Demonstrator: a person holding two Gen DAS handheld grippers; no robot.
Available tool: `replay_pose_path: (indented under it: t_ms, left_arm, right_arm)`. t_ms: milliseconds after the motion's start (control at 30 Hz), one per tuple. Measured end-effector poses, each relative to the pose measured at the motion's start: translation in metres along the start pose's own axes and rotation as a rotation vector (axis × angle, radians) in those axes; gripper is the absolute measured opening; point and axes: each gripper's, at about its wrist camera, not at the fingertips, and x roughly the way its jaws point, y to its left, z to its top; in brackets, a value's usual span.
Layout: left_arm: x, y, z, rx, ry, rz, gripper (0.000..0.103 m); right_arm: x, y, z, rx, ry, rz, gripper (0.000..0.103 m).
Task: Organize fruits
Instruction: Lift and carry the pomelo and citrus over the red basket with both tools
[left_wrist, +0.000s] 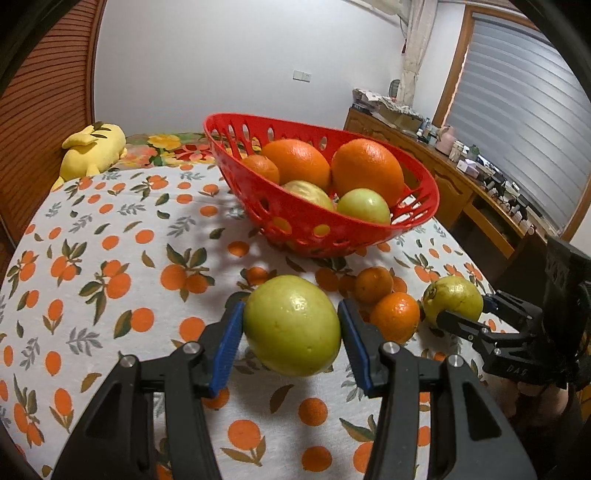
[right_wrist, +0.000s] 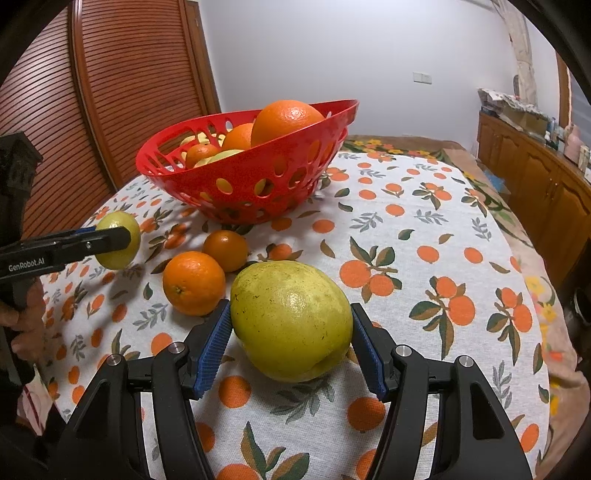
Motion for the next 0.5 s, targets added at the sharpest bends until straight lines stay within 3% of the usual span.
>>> replay_pose_path:
  t_ms: [500]
  left_arm:
    - [-0.031, -0.014, 0.031, 0.049, -0.108, -0.019, 0.051]
  right_arm:
    - [-0.029, 0.009, 0.033, -0.058, -0.062, 0.038, 0.065]
